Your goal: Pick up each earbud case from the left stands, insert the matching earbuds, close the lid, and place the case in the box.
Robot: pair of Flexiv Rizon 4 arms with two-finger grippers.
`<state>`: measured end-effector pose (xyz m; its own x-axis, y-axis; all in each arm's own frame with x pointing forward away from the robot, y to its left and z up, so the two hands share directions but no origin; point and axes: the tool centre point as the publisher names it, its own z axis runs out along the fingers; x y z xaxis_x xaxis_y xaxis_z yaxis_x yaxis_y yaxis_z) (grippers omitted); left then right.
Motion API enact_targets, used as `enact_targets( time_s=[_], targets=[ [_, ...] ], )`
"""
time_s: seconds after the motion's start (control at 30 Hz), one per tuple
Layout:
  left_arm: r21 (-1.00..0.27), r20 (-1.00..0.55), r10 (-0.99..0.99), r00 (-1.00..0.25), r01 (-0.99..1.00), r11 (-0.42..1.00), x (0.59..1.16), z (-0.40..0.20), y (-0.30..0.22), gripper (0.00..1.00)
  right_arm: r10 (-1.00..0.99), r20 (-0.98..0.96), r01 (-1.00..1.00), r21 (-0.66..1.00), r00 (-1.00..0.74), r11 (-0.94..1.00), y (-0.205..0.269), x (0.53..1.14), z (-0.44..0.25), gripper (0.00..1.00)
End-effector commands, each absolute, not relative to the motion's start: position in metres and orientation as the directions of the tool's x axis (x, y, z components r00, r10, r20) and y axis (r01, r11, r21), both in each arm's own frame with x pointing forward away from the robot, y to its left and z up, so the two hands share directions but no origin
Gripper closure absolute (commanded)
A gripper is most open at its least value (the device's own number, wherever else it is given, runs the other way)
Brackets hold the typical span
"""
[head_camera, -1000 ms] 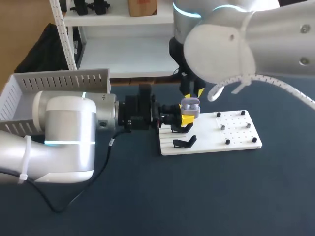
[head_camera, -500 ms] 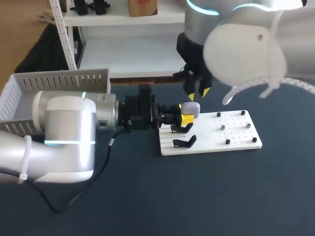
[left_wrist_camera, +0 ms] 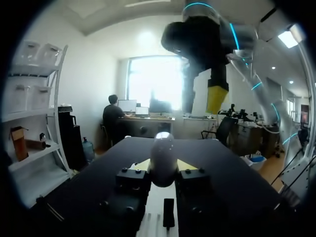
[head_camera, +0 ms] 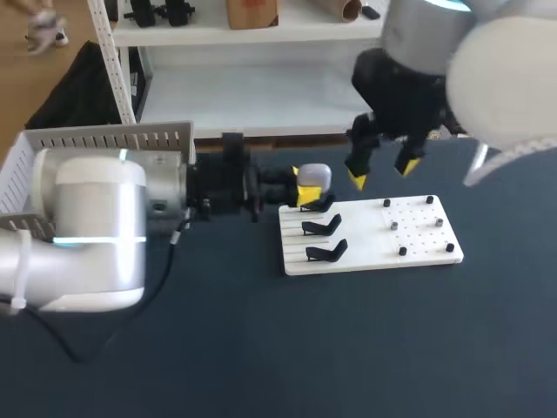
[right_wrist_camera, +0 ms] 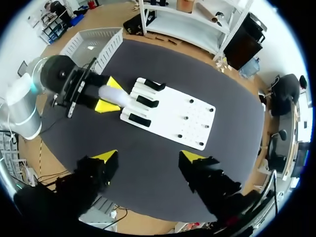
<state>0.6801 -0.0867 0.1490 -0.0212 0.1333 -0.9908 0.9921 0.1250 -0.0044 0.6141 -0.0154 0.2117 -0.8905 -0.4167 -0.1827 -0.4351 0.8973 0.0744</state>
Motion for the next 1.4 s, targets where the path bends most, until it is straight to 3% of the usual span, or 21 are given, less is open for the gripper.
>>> enact_targets(
  time_s=[0.03,0.57,0.8,1.27,1.3,1.33,1.37,1.4],
  targets=[
    [0.023,-0.989,0.146,-0.001,0.987,0.16,0.681,0.161,-0.047,1.0,-0.389,-0.299,-0.438,0.116,-0.871,0.891,-0.027,0.602,0.202,0.0],
    [0.126,-0.965,0.258,0.047,0.946,0.298,0.75,0.168,0.122,1.0,-0.389,-0.299,-0.438,0.116,-0.871,0.891,-0.027,0.602,0.202,0.0],
    [0.056,-0.96,0.272,-0.058,0.918,0.393,0.787,0.123,0.178,1.0,-0.389,-0.299,-0.438,0.116,-0.871,0.891,-0.027,0.602,0.202,0.0],
    [-0.031,-0.884,0.372,-0.284,0.829,0.558,0.83,0.076,0.224,1.0,-0.389,-0.299,-0.438,0.116,-0.871,0.891,-0.027,0.602,0.202,0.0],
    [-0.039,-0.88,0.377,-0.29,0.834,0.55,0.831,0.075,0.226,0.84,-0.389,-0.299,-0.438,0.116,-0.871,0.891,-0.027,0.602,0.202,0.0],
    [-0.039,-0.875,0.385,-0.295,0.833,0.552,0.831,0.073,0.228,0.6,-0.389,-0.299,-0.438,0.116,-0.871,0.891,-0.027,0.602,0.202,0.0],
    [-0.045,-0.878,0.372,-0.301,0.826,0.562,0.831,0.072,0.229,0.55,-0.389,-0.299,-0.438,0.116,-0.871,0.891,-0.027,0.602,0.202,0.0],
    [-0.051,-0.879,0.368,-0.304,0.826,0.561,0.83,0.071,0.23,0.38,-0.389,-0.299,-0.438,0.116,-0.871,0.891,-0.027,0.602,0.202,0.0]
  ],
)
